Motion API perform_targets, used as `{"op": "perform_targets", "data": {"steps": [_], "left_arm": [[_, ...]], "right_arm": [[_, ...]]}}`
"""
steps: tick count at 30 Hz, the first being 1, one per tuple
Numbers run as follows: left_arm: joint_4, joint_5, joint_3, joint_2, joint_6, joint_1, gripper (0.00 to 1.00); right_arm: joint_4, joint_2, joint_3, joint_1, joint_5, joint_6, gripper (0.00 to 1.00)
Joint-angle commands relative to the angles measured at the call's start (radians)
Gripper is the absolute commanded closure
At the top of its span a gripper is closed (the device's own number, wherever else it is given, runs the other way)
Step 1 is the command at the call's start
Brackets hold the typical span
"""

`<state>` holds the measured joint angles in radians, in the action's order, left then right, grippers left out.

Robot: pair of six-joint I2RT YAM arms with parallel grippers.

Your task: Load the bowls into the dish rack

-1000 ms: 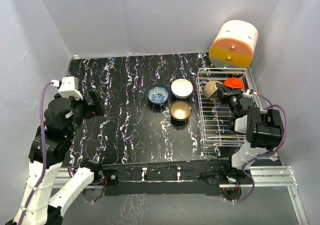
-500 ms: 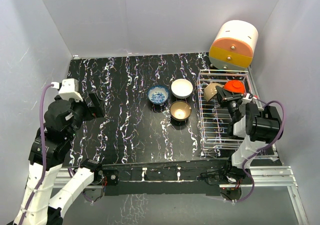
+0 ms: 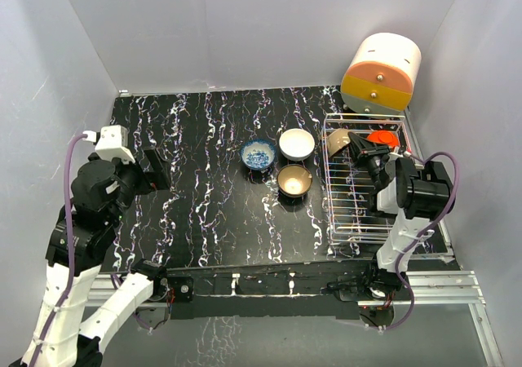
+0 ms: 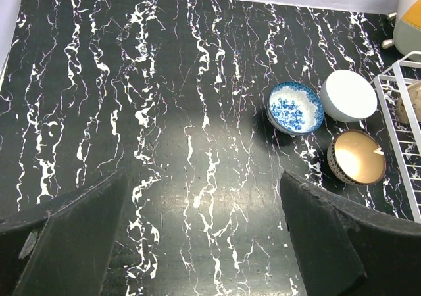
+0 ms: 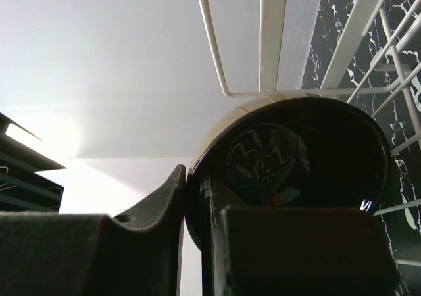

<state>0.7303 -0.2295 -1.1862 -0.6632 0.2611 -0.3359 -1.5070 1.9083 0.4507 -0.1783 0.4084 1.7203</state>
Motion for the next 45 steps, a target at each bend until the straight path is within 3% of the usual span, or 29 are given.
{"op": "perform_targets", "data": {"steps": [1, 19, 34, 42, 45], "left_arm": [[0.010, -0.018, -0.037, -0.011, -0.017, -0.003, 0.03], [0.006, -0.007, -0.024, -0.006, -0.015, -0.002, 0.03], [0.001, 0.012, -0.006, 0.030, 0.000, -0.003, 0.03], [0.009, 0.019, 0.002, 0.058, 0.007, -0.003, 0.03], [0.018, 0.014, -0.001, 0.068, 0.007, -0.003, 0.03]], "right_arm": [[-0.159, 0.049, -0.028, 0.017, -0.066, -0.065, 0.92], [0.120, -0.182, -0.170, 0.011, -0.088, -0.159, 0.86], [0.789, -0.584, -0.116, 0.002, -0.143, -0.366, 0.60], [0.974, -0.739, -0.116, -0.001, -0.144, -0.463, 0.58], [1.092, -0.809, -0.031, -0.001, -0.156, -0.565, 0.57]]}}
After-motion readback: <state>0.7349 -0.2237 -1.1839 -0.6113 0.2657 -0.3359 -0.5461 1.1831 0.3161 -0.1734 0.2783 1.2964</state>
